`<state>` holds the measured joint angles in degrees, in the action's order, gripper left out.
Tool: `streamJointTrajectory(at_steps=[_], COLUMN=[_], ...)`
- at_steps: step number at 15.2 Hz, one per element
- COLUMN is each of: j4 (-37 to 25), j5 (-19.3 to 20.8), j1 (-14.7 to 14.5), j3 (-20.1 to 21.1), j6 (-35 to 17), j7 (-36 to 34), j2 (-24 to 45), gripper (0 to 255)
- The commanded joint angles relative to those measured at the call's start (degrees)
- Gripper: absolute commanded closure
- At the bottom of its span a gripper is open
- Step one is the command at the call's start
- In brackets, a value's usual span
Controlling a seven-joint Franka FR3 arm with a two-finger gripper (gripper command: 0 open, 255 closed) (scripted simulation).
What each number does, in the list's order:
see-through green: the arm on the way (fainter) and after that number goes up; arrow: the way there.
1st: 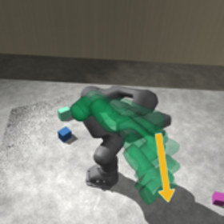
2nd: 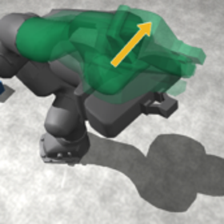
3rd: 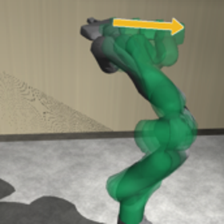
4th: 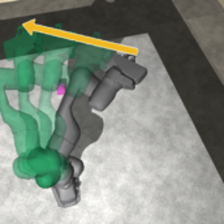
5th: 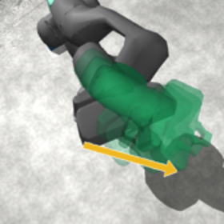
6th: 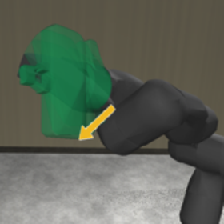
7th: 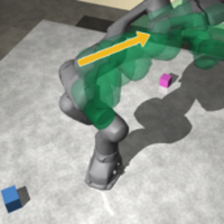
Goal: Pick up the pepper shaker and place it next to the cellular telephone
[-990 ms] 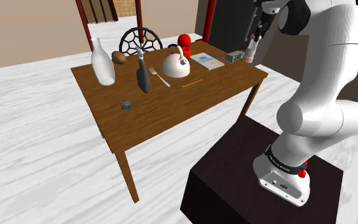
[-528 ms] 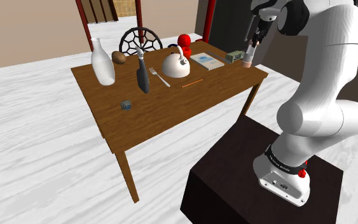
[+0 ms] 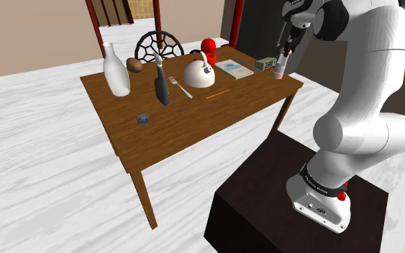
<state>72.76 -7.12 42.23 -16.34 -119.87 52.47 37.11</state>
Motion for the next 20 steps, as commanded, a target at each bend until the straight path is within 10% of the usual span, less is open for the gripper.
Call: streamJointTrajectory(at_steps=[1,2,3,20], j4=[0.0,0.0,0.0,-1.8], j5=[0.0,0.0,0.0,0.8], j1=[0.0,0.0,0.0,-0.6], j3=[0.0,0.0,0.0,-0.5], j6=[0.0,0.0,0.0,5.0], j7=[0.0,0.0,0.0,-0.4], j2=[0.0,0.0,0.0,-3.3], gripper=[255,255,0,0])
